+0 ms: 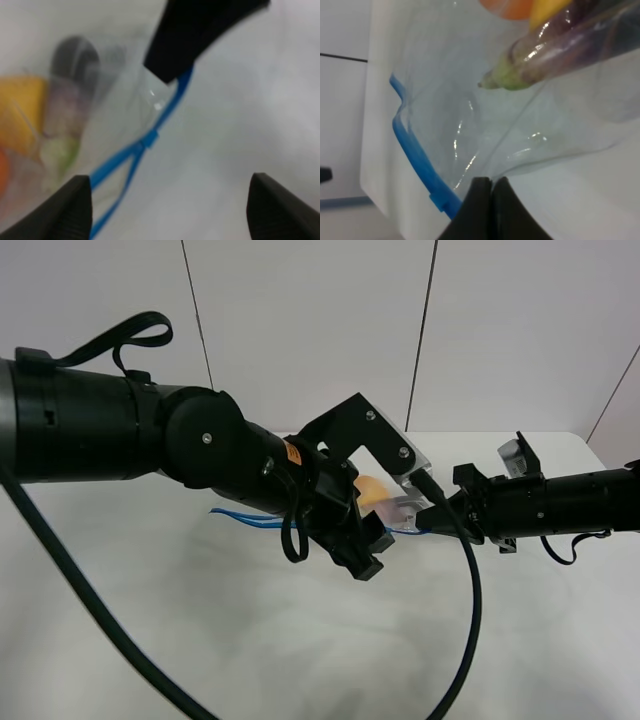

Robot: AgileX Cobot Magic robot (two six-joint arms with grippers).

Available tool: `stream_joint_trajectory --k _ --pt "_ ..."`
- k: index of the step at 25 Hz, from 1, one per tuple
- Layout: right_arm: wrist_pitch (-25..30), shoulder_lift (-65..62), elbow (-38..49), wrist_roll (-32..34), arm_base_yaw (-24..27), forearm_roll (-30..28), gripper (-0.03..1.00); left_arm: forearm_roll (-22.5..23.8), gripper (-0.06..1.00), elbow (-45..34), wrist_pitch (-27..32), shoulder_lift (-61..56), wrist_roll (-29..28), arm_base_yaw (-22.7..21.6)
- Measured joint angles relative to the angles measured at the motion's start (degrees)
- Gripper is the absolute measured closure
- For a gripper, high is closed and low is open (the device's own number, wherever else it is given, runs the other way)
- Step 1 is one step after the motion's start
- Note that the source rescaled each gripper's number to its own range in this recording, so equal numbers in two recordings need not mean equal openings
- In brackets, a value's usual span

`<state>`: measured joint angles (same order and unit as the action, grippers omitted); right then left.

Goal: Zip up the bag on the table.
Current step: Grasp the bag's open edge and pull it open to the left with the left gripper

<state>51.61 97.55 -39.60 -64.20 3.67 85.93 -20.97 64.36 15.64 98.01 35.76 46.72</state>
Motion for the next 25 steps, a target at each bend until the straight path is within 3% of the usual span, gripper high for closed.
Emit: stream_joint_trajectory --k 5,13,25 --pt "1.4 0.0 0.0 0.1 0.0 0.0 0.97 2.8 -0.06 0.3 -1.7 2.2 1.7 0.0" --pt "1.4 0.0 0.0 0.6 0.0 0.0 0.97 3.4 -0.06 3.8 -1.7 5.8 2.6 0.1" --pt "1.5 0.0 0.0 0.9 0.0 0.0 0.97 7.9 -0.06 5.9 -3.7 10.8 3.3 3.6"
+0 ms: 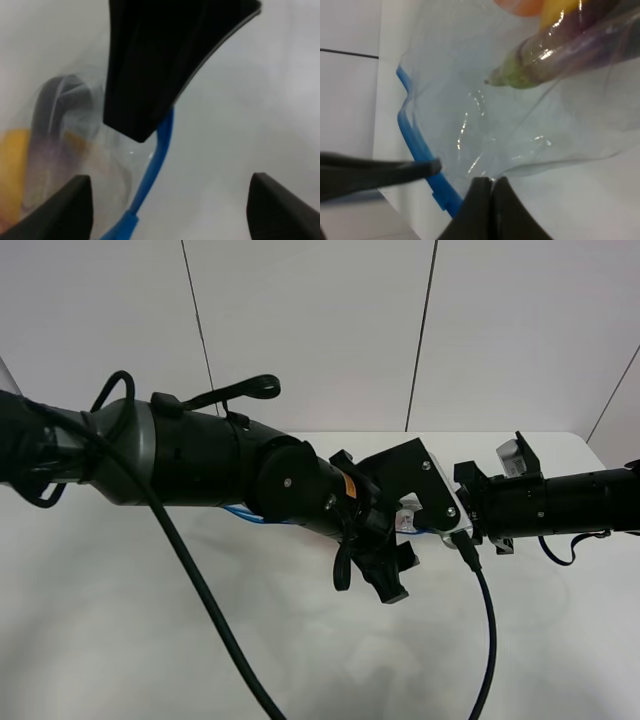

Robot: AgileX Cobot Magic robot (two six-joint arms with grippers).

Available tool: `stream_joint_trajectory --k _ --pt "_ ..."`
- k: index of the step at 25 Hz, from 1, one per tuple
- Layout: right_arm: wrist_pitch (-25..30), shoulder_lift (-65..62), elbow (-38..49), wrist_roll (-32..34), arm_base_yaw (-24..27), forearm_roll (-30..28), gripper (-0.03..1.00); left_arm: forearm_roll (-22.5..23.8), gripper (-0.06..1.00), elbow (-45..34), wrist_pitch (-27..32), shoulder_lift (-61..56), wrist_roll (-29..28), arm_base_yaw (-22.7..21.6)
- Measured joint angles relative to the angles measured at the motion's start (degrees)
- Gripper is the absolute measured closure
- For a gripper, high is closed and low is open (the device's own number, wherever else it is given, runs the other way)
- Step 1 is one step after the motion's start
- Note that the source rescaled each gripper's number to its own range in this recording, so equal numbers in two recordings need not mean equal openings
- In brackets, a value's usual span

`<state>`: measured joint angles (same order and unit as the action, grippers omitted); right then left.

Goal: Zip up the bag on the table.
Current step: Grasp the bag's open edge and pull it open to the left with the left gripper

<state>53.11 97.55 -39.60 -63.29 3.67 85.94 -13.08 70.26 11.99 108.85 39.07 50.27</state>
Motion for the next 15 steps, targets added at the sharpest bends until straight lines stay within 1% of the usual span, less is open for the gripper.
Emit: stream_joint_trajectory --k 8,15 --pt "0.4 0.0 0.0 0.0 0.0 0.0 0.97 4.3 -0.04 0.2 -2.4 2.2 1.4 0.0" --pt "0.6 0.0 0.0 0.0 0.0 -0.1 0.97 4.5 0.03 0.2 -3.9 2.2 2.2 0.0"
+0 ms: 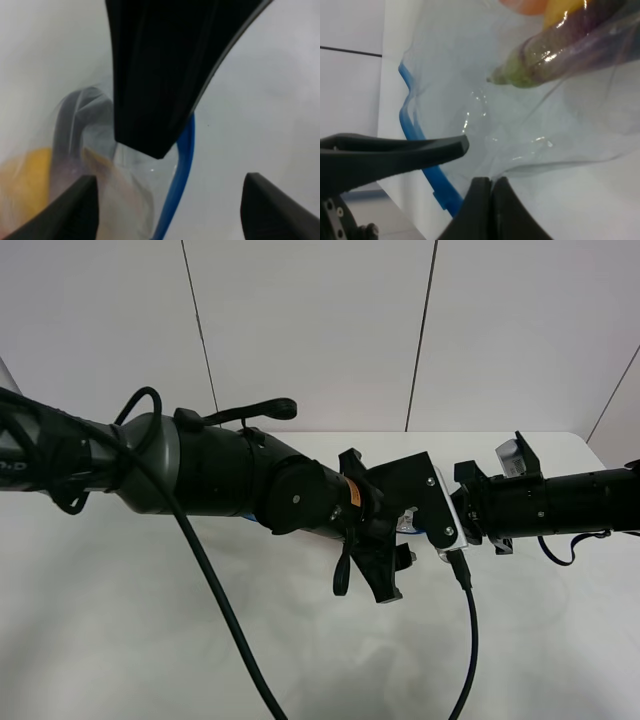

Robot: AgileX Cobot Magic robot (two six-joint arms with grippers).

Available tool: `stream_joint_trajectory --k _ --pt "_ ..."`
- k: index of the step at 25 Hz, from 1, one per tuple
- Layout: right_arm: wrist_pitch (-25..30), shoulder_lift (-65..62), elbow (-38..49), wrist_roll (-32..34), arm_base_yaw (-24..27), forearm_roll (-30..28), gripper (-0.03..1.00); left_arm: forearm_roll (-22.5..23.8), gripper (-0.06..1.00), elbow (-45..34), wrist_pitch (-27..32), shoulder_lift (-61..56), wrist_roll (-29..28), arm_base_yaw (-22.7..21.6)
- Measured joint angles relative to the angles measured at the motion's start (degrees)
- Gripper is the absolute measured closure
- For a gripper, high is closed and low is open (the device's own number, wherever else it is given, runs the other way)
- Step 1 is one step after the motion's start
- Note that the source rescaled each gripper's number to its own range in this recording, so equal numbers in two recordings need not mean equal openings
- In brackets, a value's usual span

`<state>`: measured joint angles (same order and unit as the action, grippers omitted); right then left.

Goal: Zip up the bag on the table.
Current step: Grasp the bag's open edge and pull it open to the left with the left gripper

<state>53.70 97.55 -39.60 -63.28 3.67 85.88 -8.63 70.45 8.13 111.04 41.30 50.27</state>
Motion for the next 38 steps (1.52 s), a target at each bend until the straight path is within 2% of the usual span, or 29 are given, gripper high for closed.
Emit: stream_joint_trajectory --k 15,22,24,38 --pt "0.0 0.0 0.0 0.0 0.0 -0.2 0.97 0.1 0.67 0.0 0.0 0.0 3.3 0.0" --pt "0.0 0.0 0.0 -0.1 0.0 -0.2 0.97 0.1 0.91 0.0 0.0 0.0 4.7 0.0" --pt "0.0 0.0 0.0 -0.2 0.0 -0.2 0.97 0.1 0.94 0.0 0.1 0.0 4.8 0.0" --pt "0.1 0.0 0.0 -1.2 0.0 0.5 0.97 1.0 0.94 0.3 2.2 0.0 5.1 -1.5"
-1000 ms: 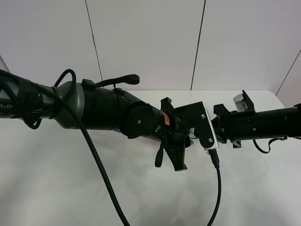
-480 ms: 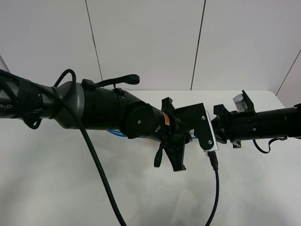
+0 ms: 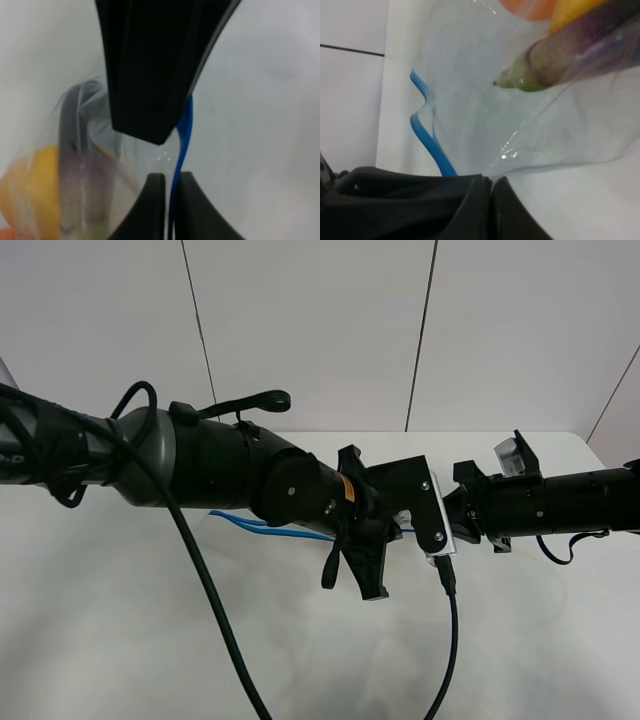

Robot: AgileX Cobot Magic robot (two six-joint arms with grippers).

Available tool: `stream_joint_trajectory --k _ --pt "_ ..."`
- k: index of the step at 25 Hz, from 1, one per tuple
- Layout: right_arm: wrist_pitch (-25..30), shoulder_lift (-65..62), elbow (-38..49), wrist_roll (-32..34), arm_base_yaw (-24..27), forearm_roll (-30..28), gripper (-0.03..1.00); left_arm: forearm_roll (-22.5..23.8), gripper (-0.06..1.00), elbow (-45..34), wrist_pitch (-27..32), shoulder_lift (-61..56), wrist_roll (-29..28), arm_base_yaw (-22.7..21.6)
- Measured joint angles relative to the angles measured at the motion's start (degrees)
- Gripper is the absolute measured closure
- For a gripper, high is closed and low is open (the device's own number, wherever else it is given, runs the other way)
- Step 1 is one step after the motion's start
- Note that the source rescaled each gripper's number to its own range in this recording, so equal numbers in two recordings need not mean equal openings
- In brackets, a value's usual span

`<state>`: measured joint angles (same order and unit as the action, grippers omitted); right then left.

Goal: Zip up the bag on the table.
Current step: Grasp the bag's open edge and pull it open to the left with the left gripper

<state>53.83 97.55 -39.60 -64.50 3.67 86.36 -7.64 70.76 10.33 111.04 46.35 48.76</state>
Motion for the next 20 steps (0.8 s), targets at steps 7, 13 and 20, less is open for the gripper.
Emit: stream_joint_trajectory --k 7,13,20 --pt "0.0 0.0 0.0 -0.9 0.0 -0.1 0.97 2.5 0.94 0.0 2.2 0.0 0.0 -0.9" --pt "0.0 0.0 0.0 -0.9 0.0 0.0 0.97 2.5 0.94 0.0 5.1 0.0 0.0 -4.4" --pt "0.0 0.0 0.0 -1.1 0.0 0.1 0.97 4.4 0.94 0.0 8.2 -0.1 0.0 -7.1"
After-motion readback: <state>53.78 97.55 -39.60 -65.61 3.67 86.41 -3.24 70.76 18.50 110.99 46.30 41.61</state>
